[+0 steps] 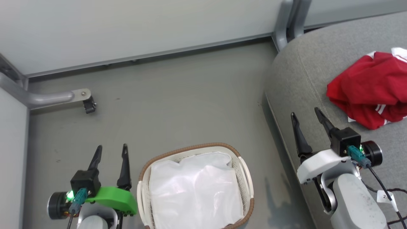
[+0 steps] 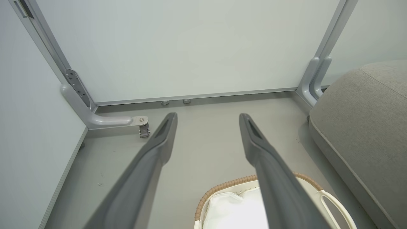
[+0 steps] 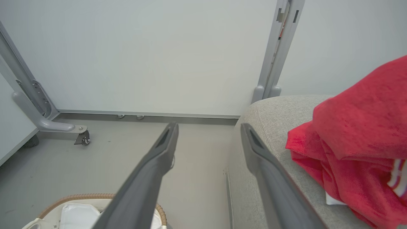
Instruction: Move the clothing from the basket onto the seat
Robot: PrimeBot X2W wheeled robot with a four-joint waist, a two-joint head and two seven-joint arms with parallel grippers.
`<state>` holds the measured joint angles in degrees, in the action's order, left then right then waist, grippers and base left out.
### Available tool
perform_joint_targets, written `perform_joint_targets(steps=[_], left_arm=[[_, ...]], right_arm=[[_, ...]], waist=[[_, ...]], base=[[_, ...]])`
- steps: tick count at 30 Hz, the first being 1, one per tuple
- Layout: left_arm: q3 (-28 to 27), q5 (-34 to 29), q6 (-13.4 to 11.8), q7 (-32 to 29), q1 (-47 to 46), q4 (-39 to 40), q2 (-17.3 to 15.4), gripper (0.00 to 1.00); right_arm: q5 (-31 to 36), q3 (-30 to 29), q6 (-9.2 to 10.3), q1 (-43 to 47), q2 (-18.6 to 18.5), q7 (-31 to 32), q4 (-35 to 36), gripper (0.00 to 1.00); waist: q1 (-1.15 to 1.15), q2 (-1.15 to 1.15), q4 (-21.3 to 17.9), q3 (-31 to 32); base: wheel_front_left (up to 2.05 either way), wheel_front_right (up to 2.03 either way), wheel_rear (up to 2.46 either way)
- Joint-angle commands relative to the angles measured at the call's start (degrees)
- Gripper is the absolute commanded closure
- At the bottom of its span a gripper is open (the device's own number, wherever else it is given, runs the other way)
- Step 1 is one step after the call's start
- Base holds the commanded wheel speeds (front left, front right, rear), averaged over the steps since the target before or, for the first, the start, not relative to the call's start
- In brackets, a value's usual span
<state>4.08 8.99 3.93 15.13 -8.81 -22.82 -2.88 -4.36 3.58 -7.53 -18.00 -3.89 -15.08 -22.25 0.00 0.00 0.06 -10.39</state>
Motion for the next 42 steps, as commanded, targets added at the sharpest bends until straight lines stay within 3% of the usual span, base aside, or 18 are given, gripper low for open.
perform_joint_targets(steps=[1,18,19,23,42], left_arm=[[-0.8,-1.0,0.1,0.0,1.4,-0.2,-0.1,0.00],[-4.9,4.3,2.7,0.0,10.0,-0.4,-0.1,0.00],[-4.9,4.6,2.6,0.0,9.4,-0.5,0.0,1.00],[-4.7,4.8,2.6,0.0,9.7,-2.4,0.4,1.00],[-6.3,24.9,2.9,-5.6,7.6,0.4,0.2,1.00]], right_arm=[[-0.6,0.0,0.08,1.4,0.1,-0.1,-0.3,0.00],[-1.4,-0.5,0.08,9.6,0.8,-0.1,-2.5,0.00],[-1.3,-0.4,0.00,8.8,0.9,0.0,-2.4,1.00],[-1.3,-0.4,-0.01,10.0,1.3,0.2,-4.2,1.00],[-23.5,-3.0,0.00,10.4,1.2,5.7,-0.9,1.00]], waist=[[0.00,0.00,2.6,2.8],[0.00,0.00,2.8,8.6],[0.00,0.00,2.9,8.4],[0.00,0.00,2.8,8.5],[0.00,0.00,2.4,8.8]], base=[[0.00,0.00,0.00],[0.00,0.00,0.00],[0.00,0.00,0.00],[0.00,0.00,0.00],[0.00,0.00,0.00]])
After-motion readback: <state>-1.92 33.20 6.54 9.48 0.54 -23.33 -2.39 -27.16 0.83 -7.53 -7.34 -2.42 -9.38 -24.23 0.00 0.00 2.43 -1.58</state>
